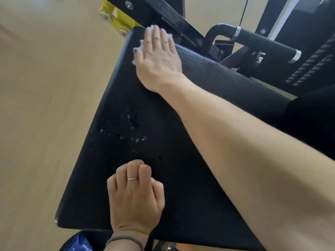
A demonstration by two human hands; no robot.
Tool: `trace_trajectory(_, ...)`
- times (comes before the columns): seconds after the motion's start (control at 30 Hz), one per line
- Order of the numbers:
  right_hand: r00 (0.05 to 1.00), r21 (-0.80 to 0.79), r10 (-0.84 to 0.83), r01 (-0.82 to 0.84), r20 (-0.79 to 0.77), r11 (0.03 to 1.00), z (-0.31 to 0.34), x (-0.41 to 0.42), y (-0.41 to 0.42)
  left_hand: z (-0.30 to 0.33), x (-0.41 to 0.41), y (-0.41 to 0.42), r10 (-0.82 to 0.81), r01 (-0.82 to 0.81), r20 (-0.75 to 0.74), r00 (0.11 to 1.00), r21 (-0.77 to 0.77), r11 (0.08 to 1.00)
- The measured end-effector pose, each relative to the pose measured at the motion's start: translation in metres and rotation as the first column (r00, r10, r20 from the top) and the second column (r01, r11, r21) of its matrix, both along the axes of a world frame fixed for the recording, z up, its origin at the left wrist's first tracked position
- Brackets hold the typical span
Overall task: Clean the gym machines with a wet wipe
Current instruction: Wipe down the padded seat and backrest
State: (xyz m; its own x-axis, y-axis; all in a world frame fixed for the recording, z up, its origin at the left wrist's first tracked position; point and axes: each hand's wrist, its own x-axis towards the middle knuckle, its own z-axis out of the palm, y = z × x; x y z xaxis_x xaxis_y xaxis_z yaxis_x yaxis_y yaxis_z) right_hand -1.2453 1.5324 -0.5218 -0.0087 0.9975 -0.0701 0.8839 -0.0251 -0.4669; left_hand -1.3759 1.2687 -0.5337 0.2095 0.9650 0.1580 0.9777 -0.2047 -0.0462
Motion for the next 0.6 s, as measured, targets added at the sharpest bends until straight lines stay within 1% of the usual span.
trace_trajectory(0.07,0.996,0.036,0.078,-0.079,0.033,0.996,0.006,-0.011,0.008,0.001,0.0,0.001,-0.002,0.002,0.005,1.0,-0.01,1.0)
trace_trajectory(0.13,0.975,0.066,0.211,-0.216,0.069,0.974,0.011,-0.021,0.003,0.0,0.0,0.001,-0.003,0.003,0.002,1.0,-0.015,1.0)
trace_trajectory(0.2,0.937,0.083,0.34,-0.346,0.075,0.935,0.01,-0.033,-0.024,0.001,0.0,0.001,-0.002,0.002,-0.008,1.0,-0.019,1.0)
trace_trajectory(0.23,0.927,0.096,0.368,-0.374,0.068,0.923,0.008,-0.037,-0.044,0.002,0.001,0.001,-0.001,0.0,-0.015,1.0,-0.019,1.0)
trace_trajectory(0.33,0.921,0.141,0.388,-0.389,0.036,0.91,-0.001,-0.043,-0.109,0.003,0.002,0.002,0.01,-0.011,-0.052,0.999,-0.026,1.0)
trace_trajectory(0.4,0.912,0.146,0.402,-0.409,0.076,0.901,-0.007,-0.042,-0.128,0.003,0.002,0.002,0.005,-0.006,-0.054,0.999,-0.021,1.0)
trace_trajectory(0.5,0.913,0.146,0.371,-0.396,0.168,0.907,-0.007,-0.026,-0.091,0.002,0.001,0.001,0.001,-0.002,-0.033,0.999,-0.015,1.0)
trace_trajectory(0.53,0.928,0.132,0.327,-0.352,0.176,0.927,-0.005,-0.016,-0.068,0.002,0.0,0.0,0.002,-0.002,-0.022,1.0,-0.016,1.0)
trace_trajectory(0.6,0.965,0.059,0.224,-0.233,0.136,0.971,0.0,0.009,-0.025,0.001,-0.001,0.0,0.003,-0.004,-0.001,1.0,-0.021,1.0)
